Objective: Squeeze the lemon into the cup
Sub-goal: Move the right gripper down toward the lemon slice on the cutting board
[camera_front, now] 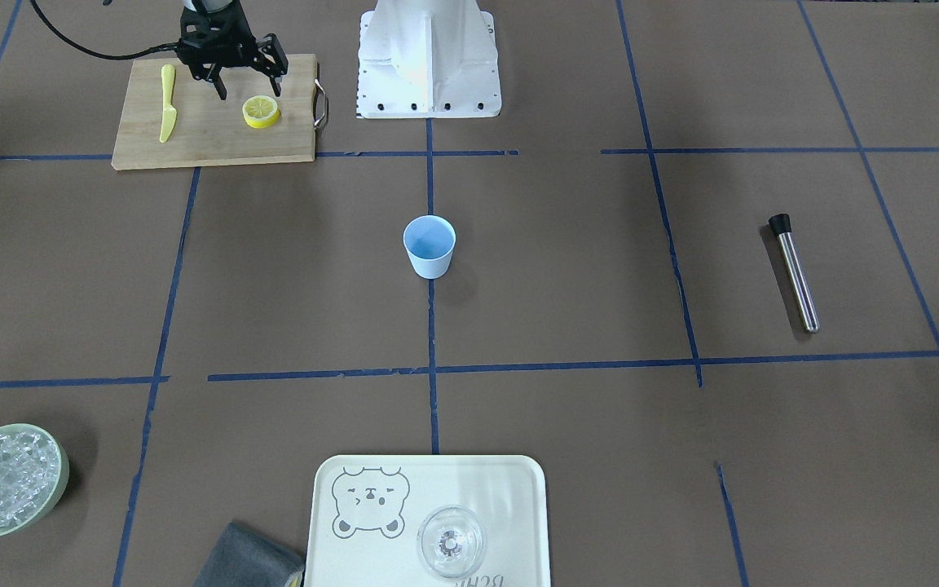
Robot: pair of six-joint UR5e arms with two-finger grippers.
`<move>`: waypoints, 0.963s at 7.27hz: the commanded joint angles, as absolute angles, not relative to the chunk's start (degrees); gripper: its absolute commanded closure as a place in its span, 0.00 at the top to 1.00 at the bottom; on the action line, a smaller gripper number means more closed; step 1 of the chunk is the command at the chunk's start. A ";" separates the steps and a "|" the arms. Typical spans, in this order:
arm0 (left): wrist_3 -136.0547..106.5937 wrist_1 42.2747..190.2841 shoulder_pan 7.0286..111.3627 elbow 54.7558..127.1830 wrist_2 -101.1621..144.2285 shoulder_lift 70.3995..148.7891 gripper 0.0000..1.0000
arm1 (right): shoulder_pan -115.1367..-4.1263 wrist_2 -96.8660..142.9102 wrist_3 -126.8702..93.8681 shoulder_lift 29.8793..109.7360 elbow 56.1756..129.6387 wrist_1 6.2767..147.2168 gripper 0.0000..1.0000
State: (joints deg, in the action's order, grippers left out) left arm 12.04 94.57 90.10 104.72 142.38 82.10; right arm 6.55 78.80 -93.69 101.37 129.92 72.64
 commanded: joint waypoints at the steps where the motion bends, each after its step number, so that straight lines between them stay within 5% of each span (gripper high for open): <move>1: 12.04 94.57 90.18 105.03 142.38 82.09 1.00 | 6.59 78.66 -93.78 98.89 128.42 73.74 1.00; 7: 12.04 95.01 90.09 104.85 142.38 82.18 1.00 | 6.50 78.57 -93.78 98.61 126.30 73.65 1.00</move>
